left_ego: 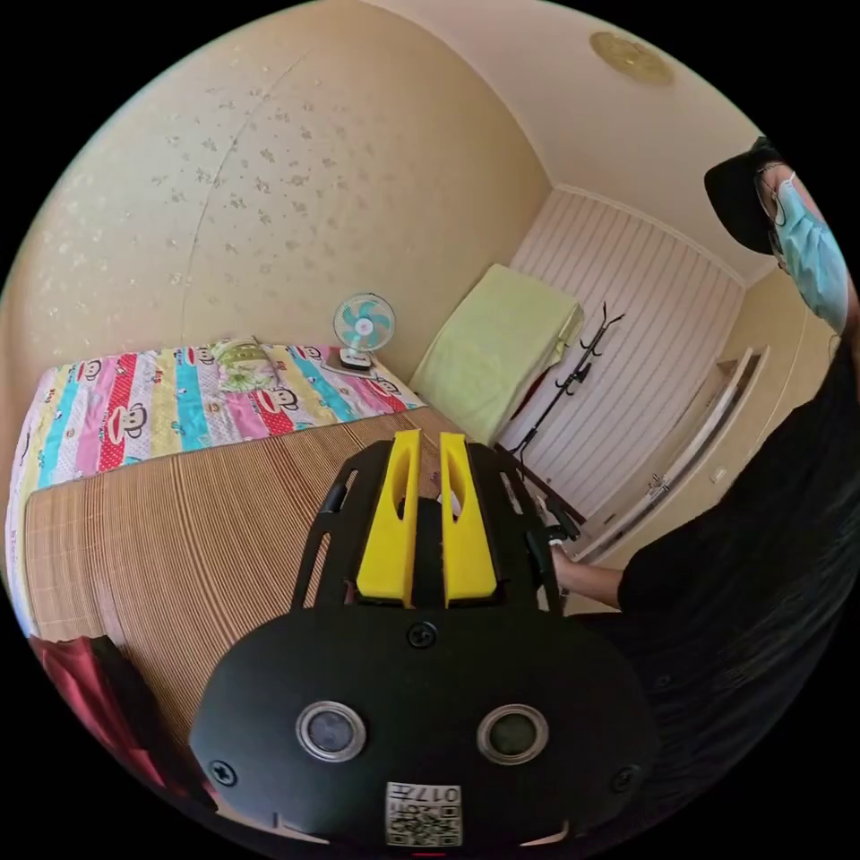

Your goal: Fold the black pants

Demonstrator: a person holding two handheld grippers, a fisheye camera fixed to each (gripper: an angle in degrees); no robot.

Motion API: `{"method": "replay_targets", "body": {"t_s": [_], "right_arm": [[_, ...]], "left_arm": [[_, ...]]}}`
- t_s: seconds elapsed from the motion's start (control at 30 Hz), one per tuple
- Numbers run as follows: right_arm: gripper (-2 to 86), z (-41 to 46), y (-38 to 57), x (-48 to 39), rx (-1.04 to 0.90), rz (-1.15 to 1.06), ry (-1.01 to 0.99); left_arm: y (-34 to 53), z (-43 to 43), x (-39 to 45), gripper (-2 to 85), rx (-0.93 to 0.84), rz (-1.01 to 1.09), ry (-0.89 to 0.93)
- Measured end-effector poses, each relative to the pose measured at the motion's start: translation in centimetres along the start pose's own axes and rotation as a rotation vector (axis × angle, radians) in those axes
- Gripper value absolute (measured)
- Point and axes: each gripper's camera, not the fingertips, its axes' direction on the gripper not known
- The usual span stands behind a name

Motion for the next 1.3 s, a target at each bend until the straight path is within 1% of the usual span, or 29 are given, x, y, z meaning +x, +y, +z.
{"method": "replay_targets", "body": {"t_s": [0.07, 0.1, 0.17, 0.23, 0.27, 0.3, 0.37, 0.4, 0.43, 0.47, 0.53, 0.57, 0.6, 0.63, 0.67, 0.7, 0.73, 0.8, 0.87, 0.9, 0.97, 1.0, 1.07, 1.13, 1.2, 1.23, 1.27, 1.3], "right_arm": [[12.3, 1.3, -2.2, -0.6, 0.022, -0.113, 0.053], [12.2, 2.1, -2.8, -0.7, 0.012, -0.130, 0.060], [10.8, 6.9, -5.3, -0.4, -0.116, -0.115, 0.035], [8.1, 9.9, -6.1, -1.2, -0.170, -0.081, -0.037], [5.4, 10.8, -6.0, -3.7, -0.163, -0.126, -0.109], [5.1, 11.0, -5.9, -5.9, -0.150, -0.182, -0.154], [4.2, 11.8, -4.1, -17.7, -0.164, -0.486, -0.276], [4.0, 12.0, -3.3, -20.9, -0.166, -0.561, -0.294], [4.0, 12.4, -1.7, -27.1, -0.167, -0.674, -0.314], [4.1, 13.2, 0.1, -32.7, -0.170, -0.762, -0.288], [4.6, 15.2, 2.3, -38.6, -0.195, -0.864, -0.242], [5.1, 16.7, 3.4, -40.9, -0.250, -0.910, -0.246], [5.5, 17.3, 3.8, -41.5, -0.282, -0.919, -0.261], [6.4, 18.0, 4.4, -41.6, -0.333, -0.915, -0.319], [7.0, 18.0, 4.8, -40.5, -0.348, -0.909, -0.402], [7.4, 17.9, 4.9, -39.5, -0.351, -0.900, -0.440], [7.8, 17.9, 4.9, -36.9, -0.361, -0.847, -0.491], [8.7, 17.9, 4.8, -31.6, -0.370, -0.732, -0.500], [9.9, 18.3, 4.9, -23.0, -0.375, -0.519, -0.420], [10.3, 18.5, 5.0, -20.6, -0.377, -0.456, -0.396], [11.5, 19.0, 6.3, -10.5, -0.371, -0.167, -0.300], [11.7, 19.0, 6.7, -8.1, -0.359, -0.094, -0.286], [12.2, 19.1, 9.2, -0.5, -0.269, 0.143, -0.238], [12.4, 20.0, 10.7, 2.3, -0.216, 0.224, -0.262], [12.2, 21.5, 11.3, 3.0, -0.182, 0.248, -0.337], [11.5, 22.7, 11.5, 2.8, -0.163, 0.257, -0.418], [8.9, 24.4, 11.5, 2.5, -0.182, 0.280, -0.514], [7.5, 25.1, 11.6, 2.4, -0.191, 0.312, -0.536]], "left_arm": [[0.0, 2.8, 0.8, 4.6, -0.086, -0.012, 0.002], [0.1, 4.3, 1.0, 4.8, -0.121, -0.033, 0.013], [0.5, 5.9, 0.6, 4.9, -0.148, -0.087, 0.063], [0.9, 6.9, -0.5, 5.1, -0.154, -0.167, 0.123], [1.3, 7.3, -1.5, 5.6, -0.151, -0.224, 0.157], [1.8, 7.5, -2.6, 6.0, -0.141, -0.280, 0.183], [2.5, 7.7, -4.1, 6.6, -0.122, -0.352, 0.202], [3.0, 8.0, -4.9, 6.7, -0.115, -0.391, 0.209], [3.2, 8.3, -5.3, 6.7, -0.115, -0.406, 0.213], [3.5, 9.0, -5.8, 6.7, -0.124, -0.429, 0.222], [3.5, 10.5, -6.4, 6.7, -0.163, -0.450, 0.230], [3.3, 11.5, -6.6, 6.7, -0.197, -0.456, 0.240], [2.9, 12.4, -6.7, 6.6, -0.219, -0.454, 0.257], [2.7, 12.7, -6.7, 6.6, -0.224, -0.451, 0.268], [2.3, 13.2, -6.7, 6.6, -0.230, -0.441, 0.286], [2.0, 13.7, -6.7, 6.6, -0.241, -0.422, 0.288], [1.9, 13.9, -6.7, 6.5, -0.252, -0.410, 0.281], [2.0, 14.9, -6.9, 6.5, -0.311, -0.365, 0.223], [2.4, 15.8, -7.3, 6.5, -0.359, -0.348, 0.183], [2.7, 16.4, -7.5, 6.5, -0.387, -0.347, 0.173], [3.1, 17.3, -7.9, 6.5, -0.417, -0.353, 0.172], [3.3, 17.9, -8.1, 6.4, -0.428, -0.355, 0.181], [3.5, 18.8, -8.3, 6.4, -0.446, -0.357, 0.198], [3.7, 19.7, -8.2, 6.4, -0.471, -0.349, 0.216], [3.9, 21.0, -7.7, 6.4, -0.520, -0.327, 0.227], [4.0, 21.3, -7.6, 6.4, -0.531, -0.319, 0.224], [4.1, 21.9, -7.1, 6.4, -0.553, -0.298, 0.216], [4.2, 22.4, -6.7, 6.4, -0.576, -0.271, 0.210]]}}
